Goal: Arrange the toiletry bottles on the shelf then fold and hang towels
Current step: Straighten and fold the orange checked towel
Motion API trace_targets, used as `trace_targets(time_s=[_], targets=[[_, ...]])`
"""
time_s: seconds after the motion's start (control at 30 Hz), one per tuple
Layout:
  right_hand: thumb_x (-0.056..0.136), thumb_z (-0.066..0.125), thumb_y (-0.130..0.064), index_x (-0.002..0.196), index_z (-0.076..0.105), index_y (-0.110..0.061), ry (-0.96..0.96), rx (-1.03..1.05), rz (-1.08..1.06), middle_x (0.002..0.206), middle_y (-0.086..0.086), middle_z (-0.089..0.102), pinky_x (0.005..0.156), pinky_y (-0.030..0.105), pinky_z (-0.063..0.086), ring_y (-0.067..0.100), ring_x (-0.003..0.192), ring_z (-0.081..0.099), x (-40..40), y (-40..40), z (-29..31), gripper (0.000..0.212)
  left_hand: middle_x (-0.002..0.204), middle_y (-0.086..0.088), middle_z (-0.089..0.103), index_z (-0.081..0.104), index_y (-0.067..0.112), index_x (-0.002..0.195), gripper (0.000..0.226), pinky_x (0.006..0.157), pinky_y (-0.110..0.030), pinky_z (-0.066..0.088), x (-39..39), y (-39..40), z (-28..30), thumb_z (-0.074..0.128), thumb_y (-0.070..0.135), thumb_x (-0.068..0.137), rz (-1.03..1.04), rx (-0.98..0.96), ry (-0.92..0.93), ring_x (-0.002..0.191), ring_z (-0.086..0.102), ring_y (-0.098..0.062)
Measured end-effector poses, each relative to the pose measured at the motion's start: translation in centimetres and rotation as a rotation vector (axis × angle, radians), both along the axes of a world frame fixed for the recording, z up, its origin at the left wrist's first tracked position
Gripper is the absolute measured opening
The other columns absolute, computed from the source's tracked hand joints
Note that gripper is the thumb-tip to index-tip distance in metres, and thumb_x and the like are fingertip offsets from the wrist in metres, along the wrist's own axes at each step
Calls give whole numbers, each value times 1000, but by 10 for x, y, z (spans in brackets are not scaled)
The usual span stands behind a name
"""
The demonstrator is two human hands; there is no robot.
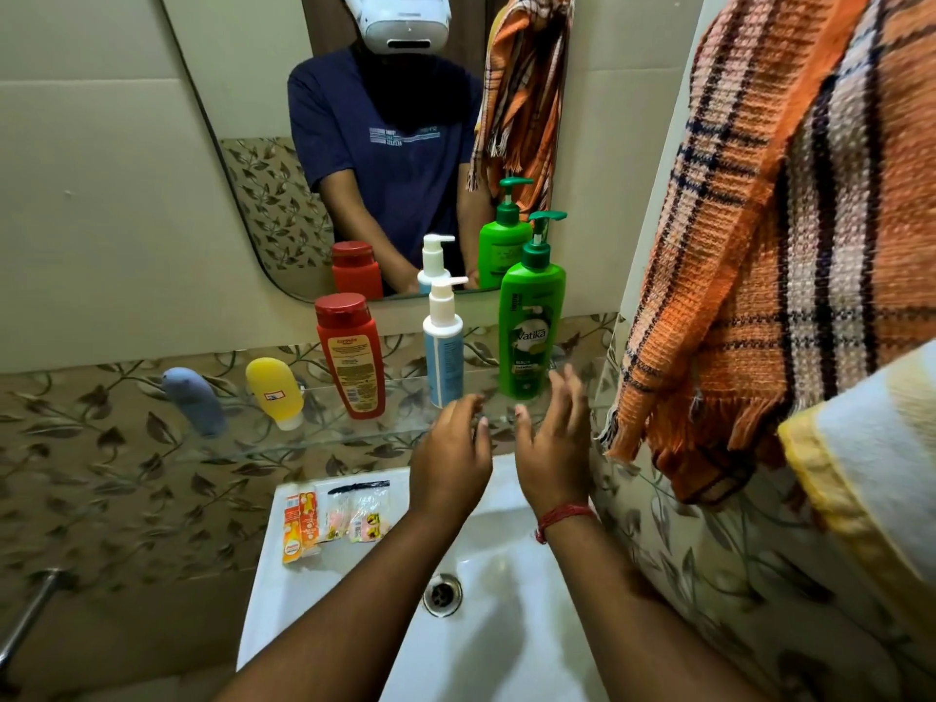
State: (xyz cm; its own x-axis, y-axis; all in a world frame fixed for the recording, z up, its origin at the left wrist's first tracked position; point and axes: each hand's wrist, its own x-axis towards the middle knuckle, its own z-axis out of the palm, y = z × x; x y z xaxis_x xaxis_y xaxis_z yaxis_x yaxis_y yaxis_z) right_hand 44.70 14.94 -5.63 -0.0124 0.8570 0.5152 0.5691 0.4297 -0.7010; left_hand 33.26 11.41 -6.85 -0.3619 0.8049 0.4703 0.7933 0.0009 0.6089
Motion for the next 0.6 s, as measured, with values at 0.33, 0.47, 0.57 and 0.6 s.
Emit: trace_targets(time_s=[0.33,0.47,0.57,0.6], targets=[[91,66,-40,141,49,-9,-445,-109,83,152,15,44,112,54,37,36,138,45,-4,-39,-99,62,133,-8,64,56,13,137,47,102,-42,48,-35,-76,-76,59,34,96,38,-259,356,121,60,-28],[96,43,-61,157,25,-19,-601,-192,182,167,7,16,122,53,16,29,154,15,-9,-48,-113,76,167,-6,20,17,26,160,71,123,-51,12,-46,-98,-100,29,63,100,109,-562,428,154,14,-30],[95,25,-71,160,10,-27,-693,-243,245,169,0,-3,123,52,5,24,156,-3,-13,-60,-124,79,170,-5,-1,3,32,161,76,122,-57,1,-51,-117,-114,14,70,97,138,-638,419,156,-3,-31],[94,21,-73,160,9,-28,-709,-246,251,169,-1,-5,123,52,4,23,156,-4,-14,-64,-125,80,170,-5,-4,2,32,160,76,121,-58,0,-53,-122,-116,13,71,96,138,-647,408,155,-5,-32]])
